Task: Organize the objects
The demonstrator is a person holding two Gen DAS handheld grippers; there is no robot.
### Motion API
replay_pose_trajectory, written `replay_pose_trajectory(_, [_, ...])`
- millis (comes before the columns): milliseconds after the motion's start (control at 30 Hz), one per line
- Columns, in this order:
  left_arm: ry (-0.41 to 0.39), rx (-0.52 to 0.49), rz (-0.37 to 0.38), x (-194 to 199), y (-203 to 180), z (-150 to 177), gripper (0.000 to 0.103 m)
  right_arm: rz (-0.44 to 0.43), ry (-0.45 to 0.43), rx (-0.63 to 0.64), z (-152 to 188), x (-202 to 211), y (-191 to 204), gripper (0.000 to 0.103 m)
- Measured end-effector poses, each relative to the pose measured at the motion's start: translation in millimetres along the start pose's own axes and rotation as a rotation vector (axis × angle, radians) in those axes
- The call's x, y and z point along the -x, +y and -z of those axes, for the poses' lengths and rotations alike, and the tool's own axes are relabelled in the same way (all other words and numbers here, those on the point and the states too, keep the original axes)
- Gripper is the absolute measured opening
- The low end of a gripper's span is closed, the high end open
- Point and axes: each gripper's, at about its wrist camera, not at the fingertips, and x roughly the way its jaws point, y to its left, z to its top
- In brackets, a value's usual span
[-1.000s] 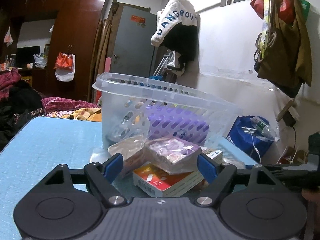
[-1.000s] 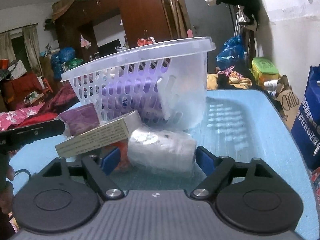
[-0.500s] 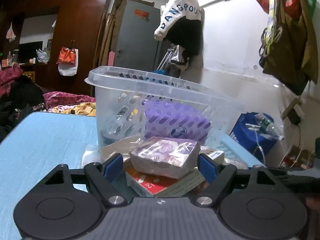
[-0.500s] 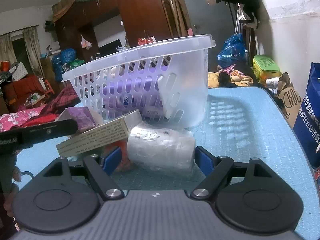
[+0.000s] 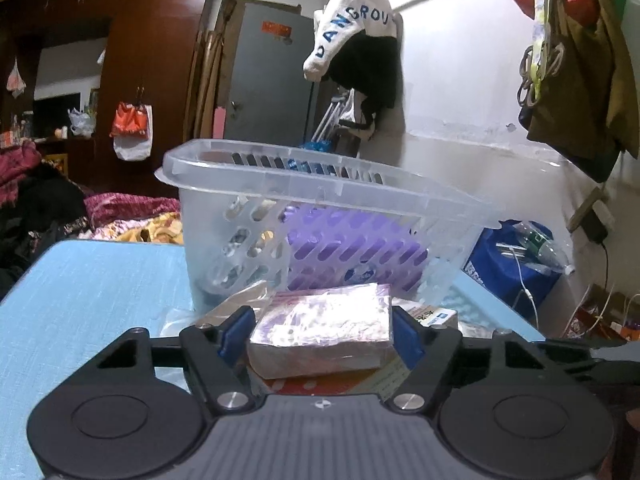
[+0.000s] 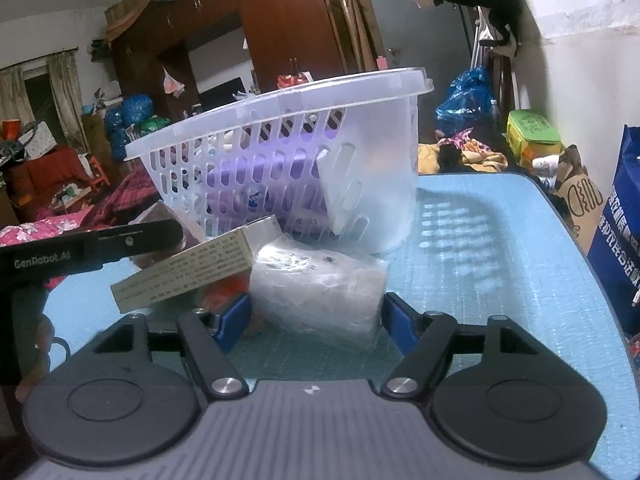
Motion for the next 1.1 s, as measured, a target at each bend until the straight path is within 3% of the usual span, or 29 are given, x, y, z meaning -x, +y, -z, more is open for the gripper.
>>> replay_pose_trajectory(200, [-0.064,0.018,0.032,17,7,-2,0.074,0.017,-0.092,0.003,4,16,-2,0.074])
replay_pose_trajectory(300, [-0.105,0.023,0.053,30,9,-5,0.074,0.071,-0.171,0.044,8,30,0,0.074])
replay_pose_trajectory(400, [-0.157,0.031,0.086,46,10,-14,0.074,0.046,-0.285,0.068,5,57,-1,0.074])
replay_pose_trajectory(533, [-0.226,-0.013,0.104,64,0,-51,0.074,0.062,-0.446,0.184,-25,94,13,0.074])
replay_pose_trajectory(633, [-0.224,-0.025,0.107,60,-9,-91,0.074,0.111,-0.498,0.279,-62,97,32,0.074])
replay_pose_trajectory(767, [-0.18,-0.031,0.086,40,-15,-133,0.074,0.127,-0.46,0.296,-107,77,42,0.074])
replay_pose_trajectory(900, [-0.129,-0.046,0.021,12,-16,-148,0.074,0.102,-0.391,0.259,-130,55,40,0.074])
replay_pose_trajectory(1100, [0.063,-0.027,-0.069,-49,4,-152,0.074,0.117,-0.128,0.163,-147,-10,26,0.074])
